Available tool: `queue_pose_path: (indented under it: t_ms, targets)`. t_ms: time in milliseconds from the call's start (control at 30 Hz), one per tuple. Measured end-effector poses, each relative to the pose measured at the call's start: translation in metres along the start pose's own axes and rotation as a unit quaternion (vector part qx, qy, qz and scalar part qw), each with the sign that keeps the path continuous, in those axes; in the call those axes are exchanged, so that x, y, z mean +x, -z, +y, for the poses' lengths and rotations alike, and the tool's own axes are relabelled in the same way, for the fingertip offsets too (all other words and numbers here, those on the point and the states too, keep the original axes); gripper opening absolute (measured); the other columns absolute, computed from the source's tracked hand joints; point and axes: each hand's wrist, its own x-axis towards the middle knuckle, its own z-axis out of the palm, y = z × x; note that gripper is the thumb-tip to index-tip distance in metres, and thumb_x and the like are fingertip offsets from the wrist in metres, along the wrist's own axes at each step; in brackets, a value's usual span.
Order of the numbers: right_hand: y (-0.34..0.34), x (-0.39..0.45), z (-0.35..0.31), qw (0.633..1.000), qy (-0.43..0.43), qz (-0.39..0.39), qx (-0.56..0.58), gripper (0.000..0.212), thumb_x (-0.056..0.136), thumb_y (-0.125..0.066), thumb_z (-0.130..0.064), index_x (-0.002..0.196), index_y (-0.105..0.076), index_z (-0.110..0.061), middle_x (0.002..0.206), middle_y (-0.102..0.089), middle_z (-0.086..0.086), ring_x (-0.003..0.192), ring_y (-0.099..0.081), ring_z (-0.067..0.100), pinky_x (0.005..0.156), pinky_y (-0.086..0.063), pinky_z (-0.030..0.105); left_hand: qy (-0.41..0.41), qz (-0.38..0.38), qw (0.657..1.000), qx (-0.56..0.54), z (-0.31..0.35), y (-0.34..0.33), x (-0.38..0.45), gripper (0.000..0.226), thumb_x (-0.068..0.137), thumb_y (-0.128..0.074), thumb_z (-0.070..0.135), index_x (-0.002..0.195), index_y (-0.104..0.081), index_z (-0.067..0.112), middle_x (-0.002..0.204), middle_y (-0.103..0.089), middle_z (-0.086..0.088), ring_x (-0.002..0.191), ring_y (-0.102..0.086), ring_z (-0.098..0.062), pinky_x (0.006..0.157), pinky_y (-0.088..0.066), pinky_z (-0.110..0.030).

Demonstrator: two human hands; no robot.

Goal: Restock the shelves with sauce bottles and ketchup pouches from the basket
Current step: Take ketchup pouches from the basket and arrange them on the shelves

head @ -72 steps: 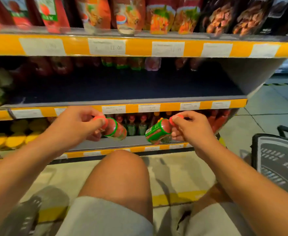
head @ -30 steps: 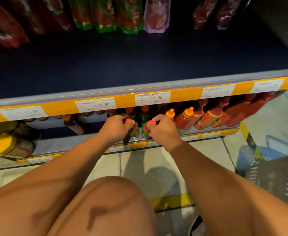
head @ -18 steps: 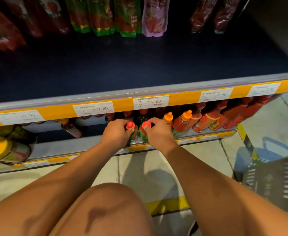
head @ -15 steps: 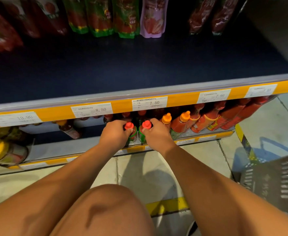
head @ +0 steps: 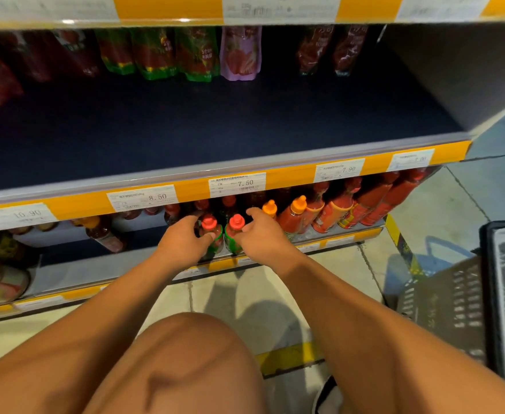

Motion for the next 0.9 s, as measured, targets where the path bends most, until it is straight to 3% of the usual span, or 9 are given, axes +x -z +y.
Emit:
queue_pose_path:
  t_ms: [100, 200, 300, 367, 467, 533, 600, 733, 900]
  targets:
    - [0.019, -0.022, -0.004, 0.999, 0.045, -0.015, -0.005, 0.021, 0.091, -0.064, -0.012, 0.110, -0.065, -0.004, 0.092, -0.069, 0.016, 0.083, -0.066, 0.030, 0.081, -0.058, 0.055, -0.014, -0.026, 1.000, -0.008, -0.002, 0.007, -0.025, 0.048, 0.096, -0.071, 0.032, 0.139, -0.056, 0.018, 0.129, -0.065, -0.007, 0.119, -0.062, -0.029, 0.091, -0.047, -0.037]
    - [0.041, -0.052, -0.012, 0.991, 0.105, -0.052, -0.060, 0.016, 0.090, -0.061, -0.004, 0.097, -0.071, 0.007, 0.094, -0.069, 0.027, 0.079, -0.062, 0.040, 0.079, -0.057, 0.051, 0.000, -0.085, 0.996, 0.011, 0.002, 0.019, -0.050, 0.026, 0.096, -0.070, 0.034, 0.118, -0.067, 0.020, 0.097, -0.076, -0.007, 0.094, -0.072, -0.027, 0.081, -0.054, -0.041]
    - [0.071, -0.085, -0.024, 0.982, 0.157, -0.070, -0.078, 0.012, 0.092, -0.066, -0.010, 0.097, -0.076, -0.004, 0.079, -0.066, -0.002, 0.081, -0.064, 0.021, 0.076, -0.054, 0.035, -0.002, -0.186, 0.982, -0.030, 0.029, 0.038, -0.078, 0.016, 0.102, -0.064, 0.024, 0.102, -0.071, 0.010, 0.075, -0.077, -0.011, 0.068, -0.073, -0.022, 0.069, -0.057, -0.034]
    - [0.094, -0.107, -0.027, 0.982, 0.180, -0.042, -0.046, 0.010, 0.091, -0.070, -0.014, 0.098, -0.077, -0.012, 0.074, -0.060, -0.014, 0.071, -0.058, 0.009, 0.069, -0.047, 0.026, -0.036, -0.202, 0.978, -0.023, 0.061, 0.047, -0.094, 0.013, 0.102, -0.063, 0.020, 0.099, -0.072, 0.012, 0.075, -0.077, -0.012, 0.072, -0.074, -0.029, 0.069, -0.056, -0.033]
    - [0.138, -0.145, -0.012, 0.982, 0.187, 0.017, 0.017, 0.007, 0.091, -0.071, -0.018, 0.096, -0.075, -0.019, 0.075, -0.067, -0.007, 0.071, -0.064, 0.013, 0.066, -0.050, 0.027, -0.109, -0.175, 0.978, -0.018, 0.124, 0.054, -0.110, 0.011, 0.100, -0.065, 0.018, 0.094, -0.075, 0.016, 0.078, -0.078, -0.009, 0.076, -0.075, -0.028, 0.072, -0.060, -0.041]
    - [0.174, -0.177, 0.011, 0.977, 0.197, 0.063, 0.045, 0.008, 0.090, -0.069, -0.015, 0.093, -0.074, -0.021, 0.077, -0.072, 0.002, 0.075, -0.070, 0.022, 0.071, -0.059, 0.036, -0.152, -0.169, 0.974, -0.021, 0.172, 0.053, -0.122, 0.011, 0.100, -0.066, 0.022, 0.095, -0.075, 0.020, 0.079, -0.077, -0.008, 0.068, -0.070, -0.031, 0.059, -0.056, -0.043]
    - [0.212, -0.209, 0.047, 0.975, 0.181, 0.109, 0.069, 0.009, 0.092, -0.067, -0.010, 0.094, -0.074, -0.015, 0.079, -0.075, 0.008, 0.074, -0.073, 0.022, 0.073, -0.061, 0.036, -0.195, -0.176, 0.964, -0.027, 0.219, 0.047, -0.137, 0.010, 0.100, -0.066, 0.029, 0.097, -0.075, 0.024, 0.078, -0.075, -0.007, 0.061, -0.063, -0.022, 0.050, -0.049, -0.033]
    - [0.276, -0.273, 0.156, 0.971, 0.050, 0.200, 0.120, 0.012, 0.097, -0.061, -0.003, 0.098, -0.073, -0.004, 0.082, -0.076, 0.017, 0.067, -0.070, 0.020, 0.061, -0.054, 0.024, -0.269, -0.240, 0.932, -0.030, 0.303, 0.012, -0.176, 0.015, 0.101, -0.065, 0.033, 0.096, -0.075, 0.023, 0.078, -0.074, -0.007, 0.068, -0.066, -0.022, 0.063, -0.051, -0.037]
    - [0.309, -0.324, 0.299, 0.968, -0.108, 0.223, 0.028, 0.016, 0.094, -0.063, -0.006, 0.082, -0.072, -0.010, 0.075, -0.075, 0.011, 0.069, -0.070, 0.026, 0.071, -0.059, 0.046, -0.337, -0.285, 0.897, 0.023, 0.383, -0.068, -0.221, 0.021, 0.103, -0.062, 0.029, 0.095, -0.072, 0.012, 0.078, -0.075, -0.007, 0.056, -0.063, -0.004, 0.052, -0.048, -0.018]
